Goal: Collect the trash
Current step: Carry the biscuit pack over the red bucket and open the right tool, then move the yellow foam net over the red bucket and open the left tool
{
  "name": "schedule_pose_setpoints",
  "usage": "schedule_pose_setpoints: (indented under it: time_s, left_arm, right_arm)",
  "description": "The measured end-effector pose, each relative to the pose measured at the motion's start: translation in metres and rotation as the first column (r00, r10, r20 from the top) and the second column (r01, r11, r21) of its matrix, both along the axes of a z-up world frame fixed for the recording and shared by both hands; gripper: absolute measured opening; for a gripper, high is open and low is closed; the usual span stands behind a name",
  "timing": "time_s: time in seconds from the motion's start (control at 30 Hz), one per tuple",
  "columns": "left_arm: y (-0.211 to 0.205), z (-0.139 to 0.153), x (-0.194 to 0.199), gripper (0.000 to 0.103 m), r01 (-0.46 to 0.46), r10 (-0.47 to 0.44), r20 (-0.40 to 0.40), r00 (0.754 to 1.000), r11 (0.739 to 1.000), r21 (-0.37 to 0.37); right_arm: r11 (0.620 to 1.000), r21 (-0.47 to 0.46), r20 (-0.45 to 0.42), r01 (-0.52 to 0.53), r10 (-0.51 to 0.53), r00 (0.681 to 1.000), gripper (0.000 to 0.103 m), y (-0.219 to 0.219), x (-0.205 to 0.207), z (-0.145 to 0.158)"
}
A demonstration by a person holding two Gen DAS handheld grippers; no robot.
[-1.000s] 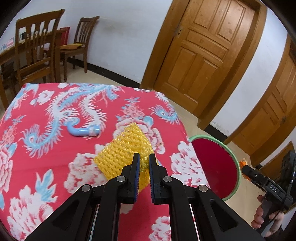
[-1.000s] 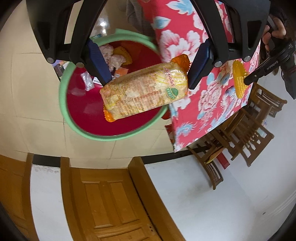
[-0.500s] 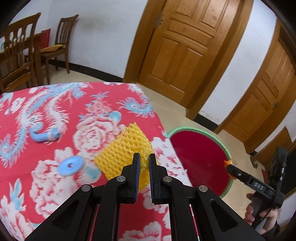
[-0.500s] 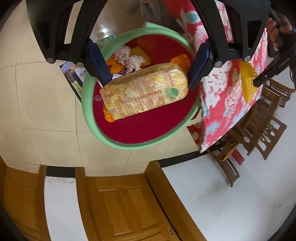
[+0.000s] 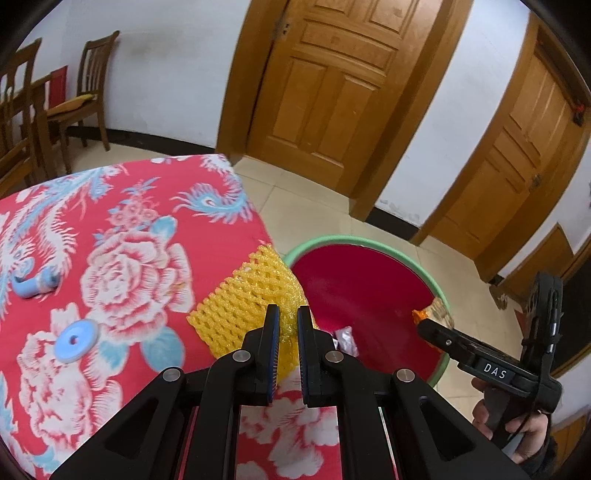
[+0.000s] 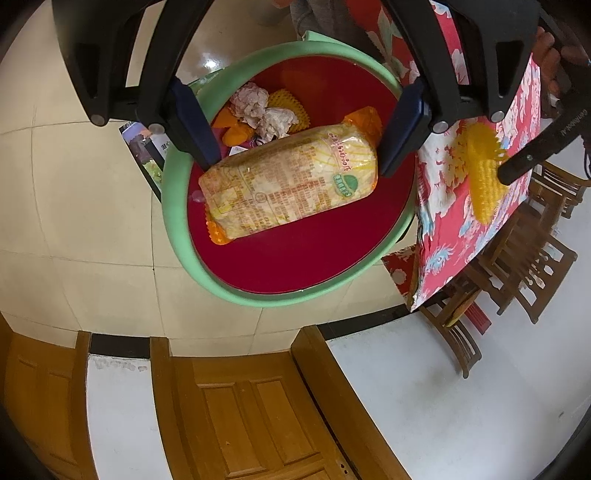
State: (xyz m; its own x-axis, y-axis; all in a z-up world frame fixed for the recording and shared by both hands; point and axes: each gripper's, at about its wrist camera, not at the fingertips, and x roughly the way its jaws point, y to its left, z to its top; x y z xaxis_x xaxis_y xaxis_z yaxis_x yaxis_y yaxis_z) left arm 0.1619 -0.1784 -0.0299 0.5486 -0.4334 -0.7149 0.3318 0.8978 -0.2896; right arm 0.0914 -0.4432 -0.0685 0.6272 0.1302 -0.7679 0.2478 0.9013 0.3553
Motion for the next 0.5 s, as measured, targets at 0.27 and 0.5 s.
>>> schedule_pose_setpoints:
  time_s: [0.27, 0.5]
  left_arm:
    - [-0.024, -0.006, -0.002, 0.009, 0.054, -0.053, -0.012, 0.999, 0.999, 0.010]
    - [-0.045, -0.012, -0.008, 0.009, 0.116, -0.115, -0.019, 0.993, 0.993, 0.014]
  right_arm:
    - [1.000, -0.018, 0.042, 0.003, -0.002, 0.999, 0.093, -0.005, -0.011, 0.014]
    - [0.999, -0.010, 0.077, 0.041, -0.040, 0.996, 0.093, -0.018, -0.023, 0.028]
